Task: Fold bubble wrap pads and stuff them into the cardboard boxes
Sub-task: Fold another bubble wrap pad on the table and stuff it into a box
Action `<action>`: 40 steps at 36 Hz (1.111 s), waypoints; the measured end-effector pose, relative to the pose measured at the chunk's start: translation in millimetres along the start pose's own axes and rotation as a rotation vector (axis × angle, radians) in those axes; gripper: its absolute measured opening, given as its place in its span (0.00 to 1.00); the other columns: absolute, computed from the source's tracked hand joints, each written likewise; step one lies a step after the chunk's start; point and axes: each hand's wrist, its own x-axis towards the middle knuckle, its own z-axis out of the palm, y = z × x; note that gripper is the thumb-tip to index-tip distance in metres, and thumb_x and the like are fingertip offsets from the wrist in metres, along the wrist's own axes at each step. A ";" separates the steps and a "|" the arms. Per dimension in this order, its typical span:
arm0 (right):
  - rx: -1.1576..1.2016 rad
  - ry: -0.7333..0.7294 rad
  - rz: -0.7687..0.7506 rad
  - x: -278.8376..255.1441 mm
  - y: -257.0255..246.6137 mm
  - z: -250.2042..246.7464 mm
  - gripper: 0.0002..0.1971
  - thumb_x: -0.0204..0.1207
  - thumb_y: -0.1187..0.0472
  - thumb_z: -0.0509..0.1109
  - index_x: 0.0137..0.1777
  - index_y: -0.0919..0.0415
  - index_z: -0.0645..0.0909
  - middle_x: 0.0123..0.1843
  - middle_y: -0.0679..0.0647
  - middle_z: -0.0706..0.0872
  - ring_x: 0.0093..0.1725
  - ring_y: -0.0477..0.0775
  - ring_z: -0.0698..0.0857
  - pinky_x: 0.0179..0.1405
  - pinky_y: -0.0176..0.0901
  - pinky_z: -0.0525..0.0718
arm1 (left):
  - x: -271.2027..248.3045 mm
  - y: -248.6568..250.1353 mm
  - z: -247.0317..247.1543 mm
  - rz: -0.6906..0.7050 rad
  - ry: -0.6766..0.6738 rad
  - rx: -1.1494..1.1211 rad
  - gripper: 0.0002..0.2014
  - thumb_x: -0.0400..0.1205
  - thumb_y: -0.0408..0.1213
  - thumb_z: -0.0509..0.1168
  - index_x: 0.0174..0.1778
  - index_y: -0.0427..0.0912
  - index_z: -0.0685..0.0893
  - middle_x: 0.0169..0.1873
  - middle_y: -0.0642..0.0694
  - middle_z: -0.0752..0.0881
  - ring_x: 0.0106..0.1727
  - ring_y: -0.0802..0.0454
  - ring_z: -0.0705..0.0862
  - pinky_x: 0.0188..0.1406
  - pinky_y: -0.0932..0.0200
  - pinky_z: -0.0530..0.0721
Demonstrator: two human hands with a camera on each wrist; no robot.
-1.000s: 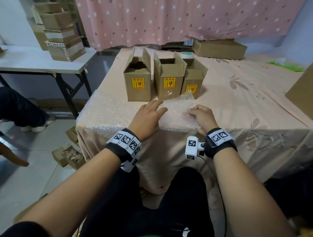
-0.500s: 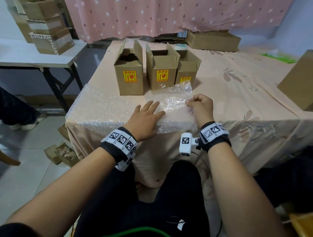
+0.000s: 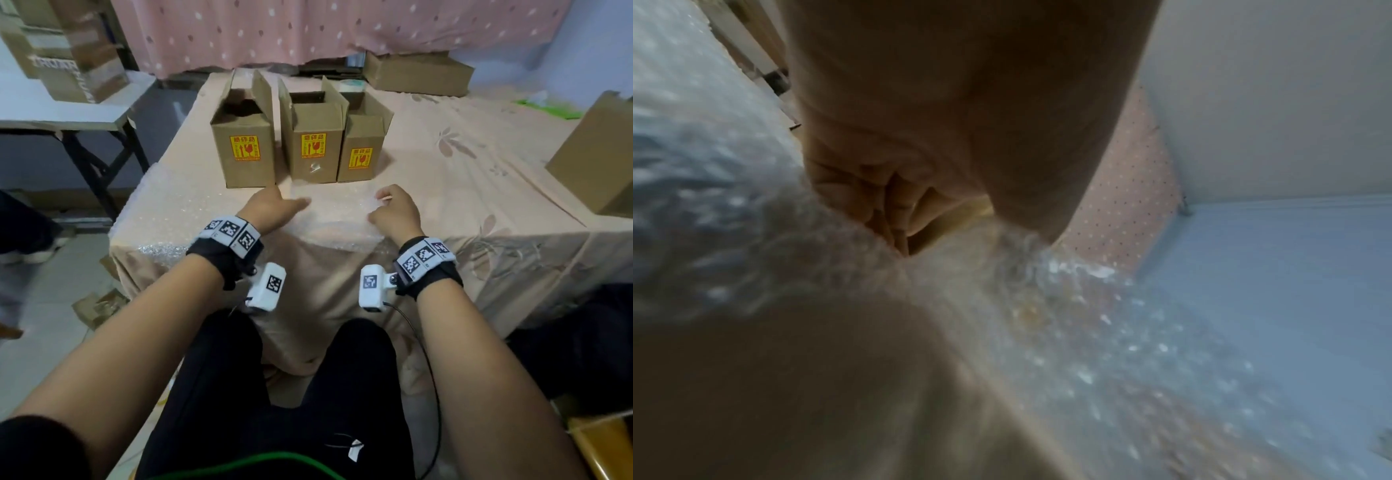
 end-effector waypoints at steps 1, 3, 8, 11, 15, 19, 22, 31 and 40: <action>0.077 0.002 -0.028 -1.2 -1.4 1.3 0.18 0.71 0.71 0.70 0.55 0.49 0.79 0.56 0.50 0.83 0.52 0.53 0.83 0.44 0.41 0.78 | 3.1 0.5 -1.7 -0.031 -0.021 0.023 0.45 0.77 0.69 0.67 0.79 0.35 0.72 0.76 0.37 0.77 0.71 0.39 0.79 0.72 0.44 0.78; 0.201 0.010 -0.090 -4.5 -4.5 2.9 0.20 0.70 0.76 0.68 0.54 0.51 0.82 0.56 0.50 0.83 0.53 0.53 0.83 0.47 0.41 0.82 | 6.7 2.0 -5.9 -0.074 -0.059 -0.017 0.44 0.74 0.71 0.69 0.74 0.40 0.77 0.69 0.42 0.82 0.65 0.41 0.82 0.66 0.45 0.81; 0.399 0.051 -0.233 -5.1 -15.0 -5.2 0.20 0.69 0.78 0.71 0.52 0.53 0.84 0.55 0.51 0.86 0.55 0.50 0.84 0.53 0.38 0.84 | 10.2 -2.9 -22.6 -0.099 -0.075 -0.320 0.46 0.61 0.77 0.72 0.67 0.49 0.80 0.58 0.47 0.86 0.56 0.47 0.86 0.62 0.44 0.85; 0.460 0.035 -0.317 -5.6 -28.5 -12.8 0.21 0.69 0.78 0.73 0.54 0.52 0.83 0.55 0.52 0.87 0.54 0.48 0.85 0.55 0.36 0.84 | 9.0 0.3 -33.4 0.130 0.139 -0.315 0.31 0.75 0.53 0.78 0.71 0.49 0.75 0.57 0.58 0.82 0.57 0.59 0.84 0.55 0.59 0.83; 0.526 -0.044 -0.405 -11.3 -57.0 -18.7 0.19 0.71 0.76 0.74 0.55 0.54 0.84 0.54 0.51 0.89 0.55 0.48 0.88 0.58 0.44 0.88 | 0.2 15.6 -48.2 0.429 0.220 -0.229 0.40 0.77 0.46 0.79 0.82 0.46 0.68 0.72 0.56 0.74 0.58 0.75 0.74 0.50 0.80 0.79; 0.510 -0.123 -0.477 -15.6 -87.5 -18.9 0.15 0.71 0.77 0.75 0.54 0.59 0.85 0.52 0.50 0.88 0.53 0.43 0.87 0.56 0.42 0.87 | -6.9 33.6 -64.1 0.492 0.133 -0.189 0.47 0.75 0.53 0.78 0.87 0.48 0.62 0.82 0.47 0.70 0.77 0.55 0.73 0.68 0.66 0.74; 0.504 -0.163 -0.505 -18.4 -103.5 -17.7 0.15 0.72 0.79 0.73 0.57 0.66 0.84 0.52 0.51 0.87 0.52 0.41 0.86 0.53 0.37 0.86 | -9.5 36.1 -73.4 0.525 0.096 -0.210 0.33 0.77 0.49 0.77 0.77 0.45 0.76 0.68 0.50 0.82 0.64 0.56 0.83 0.69 0.53 0.83; 0.627 -0.077 -0.445 -24.8 -96.7 -10.9 0.12 0.81 0.53 0.71 0.60 0.55 0.77 0.61 0.55 0.83 0.55 0.51 0.84 0.48 0.39 0.83 | -2.9 0.9 -87.2 0.605 0.415 -0.469 0.15 0.78 0.36 0.76 0.55 0.42 0.77 0.56 0.44 0.84 0.54 0.46 0.86 0.51 0.44 0.90; 0.806 -0.364 -0.094 -29.4 -69.3 10.1 0.38 0.76 0.24 0.55 0.78 0.47 0.76 0.75 0.53 0.82 0.75 0.63 0.79 0.71 0.77 0.74 | 3.9 -39.2 -77.4 0.403 0.500 -0.635 0.12 0.80 0.42 0.75 0.56 0.52 0.83 0.50 0.49 0.86 0.51 0.45 0.89 0.43 0.43 0.92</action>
